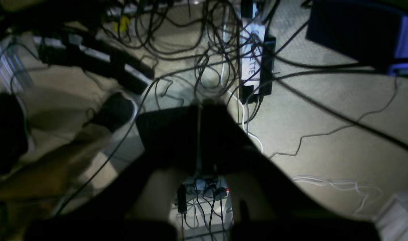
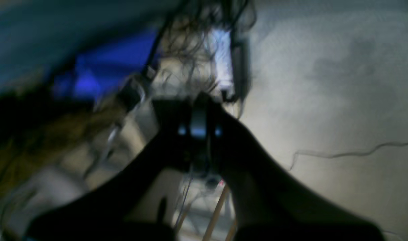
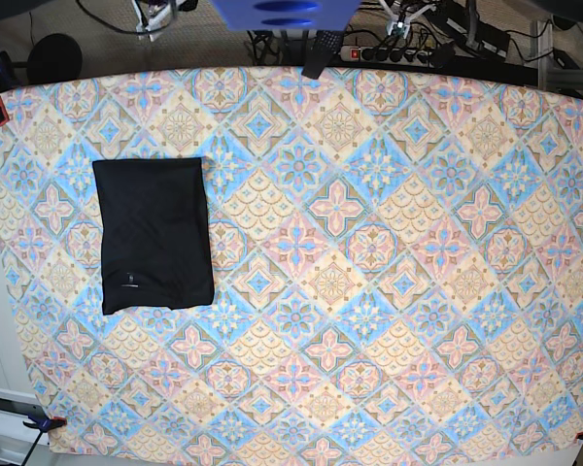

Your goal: Fold the T-shirt properly

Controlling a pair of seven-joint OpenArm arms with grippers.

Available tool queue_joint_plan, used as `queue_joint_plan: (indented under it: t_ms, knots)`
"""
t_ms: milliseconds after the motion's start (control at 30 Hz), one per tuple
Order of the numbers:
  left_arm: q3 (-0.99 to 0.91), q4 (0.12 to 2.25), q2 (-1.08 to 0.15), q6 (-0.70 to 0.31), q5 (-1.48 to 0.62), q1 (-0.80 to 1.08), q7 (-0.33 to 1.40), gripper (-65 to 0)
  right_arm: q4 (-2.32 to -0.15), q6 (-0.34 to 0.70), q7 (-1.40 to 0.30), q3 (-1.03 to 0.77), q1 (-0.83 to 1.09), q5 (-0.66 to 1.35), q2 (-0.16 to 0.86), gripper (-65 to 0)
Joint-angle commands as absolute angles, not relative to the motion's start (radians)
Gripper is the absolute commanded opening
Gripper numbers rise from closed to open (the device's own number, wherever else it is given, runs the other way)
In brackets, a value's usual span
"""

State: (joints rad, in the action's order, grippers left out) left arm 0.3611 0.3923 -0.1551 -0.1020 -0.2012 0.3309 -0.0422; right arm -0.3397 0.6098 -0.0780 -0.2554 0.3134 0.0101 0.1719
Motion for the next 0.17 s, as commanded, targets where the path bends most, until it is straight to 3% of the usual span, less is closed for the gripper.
queue_joint_plan:
  t_ms: [0, 133]
  knots:
    - [0.375, 0.366, -0.154, -0.104, -0.205, 0.314, -0.071, -64.9, -0.325, 0.602, -0.085, -0.259, 0.331, 0.010, 0.185, -64.8]
    - [0.389, 0.295, -0.130, -0.104, -0.211, 0.257, -0.143, -64.9, -0.315, 0.561, -0.084, -0.259, 0.292, 0.010, 0.185, -64.8]
